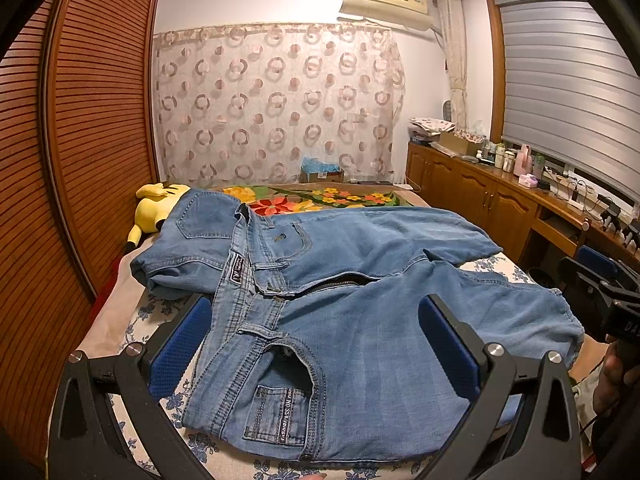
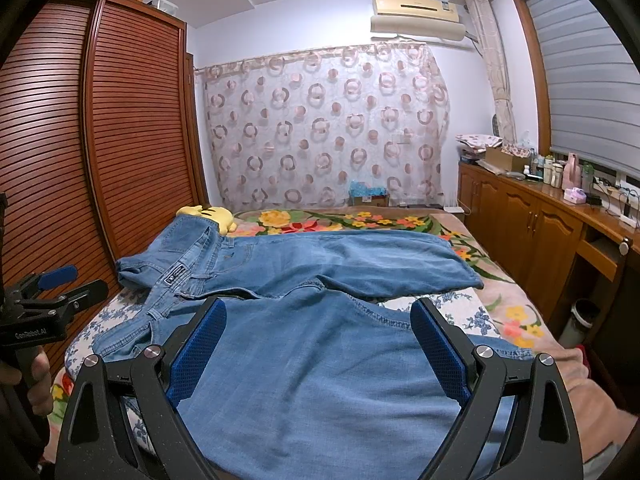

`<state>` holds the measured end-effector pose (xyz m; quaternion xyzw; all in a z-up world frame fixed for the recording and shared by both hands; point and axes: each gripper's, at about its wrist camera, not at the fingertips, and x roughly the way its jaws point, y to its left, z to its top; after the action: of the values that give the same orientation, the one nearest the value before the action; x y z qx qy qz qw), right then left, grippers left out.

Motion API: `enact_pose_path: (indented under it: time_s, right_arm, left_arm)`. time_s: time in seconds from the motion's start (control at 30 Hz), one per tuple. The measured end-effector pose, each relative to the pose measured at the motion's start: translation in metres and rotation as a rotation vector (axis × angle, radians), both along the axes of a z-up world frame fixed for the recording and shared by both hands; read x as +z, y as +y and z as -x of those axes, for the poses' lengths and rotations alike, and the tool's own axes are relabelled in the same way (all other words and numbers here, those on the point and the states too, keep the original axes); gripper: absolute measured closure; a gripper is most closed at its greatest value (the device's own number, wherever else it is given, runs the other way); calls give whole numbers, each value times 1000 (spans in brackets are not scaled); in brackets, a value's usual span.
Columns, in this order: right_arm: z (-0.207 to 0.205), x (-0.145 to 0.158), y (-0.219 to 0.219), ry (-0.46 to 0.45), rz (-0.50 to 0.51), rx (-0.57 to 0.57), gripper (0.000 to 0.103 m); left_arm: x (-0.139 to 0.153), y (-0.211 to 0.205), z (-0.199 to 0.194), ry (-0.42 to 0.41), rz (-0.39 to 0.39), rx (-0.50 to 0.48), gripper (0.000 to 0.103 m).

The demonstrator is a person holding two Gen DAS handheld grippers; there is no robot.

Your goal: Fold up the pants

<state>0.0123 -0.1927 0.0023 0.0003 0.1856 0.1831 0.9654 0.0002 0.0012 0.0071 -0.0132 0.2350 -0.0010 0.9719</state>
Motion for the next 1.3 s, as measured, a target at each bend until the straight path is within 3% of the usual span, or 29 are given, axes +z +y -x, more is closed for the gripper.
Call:
enact_pose_path:
  time_s: [1.3]
  right_arm:
    - [1,0,2,-4,0,4,9]
  left_arm:
    - [8,-5,6,-10,-1,1,0]
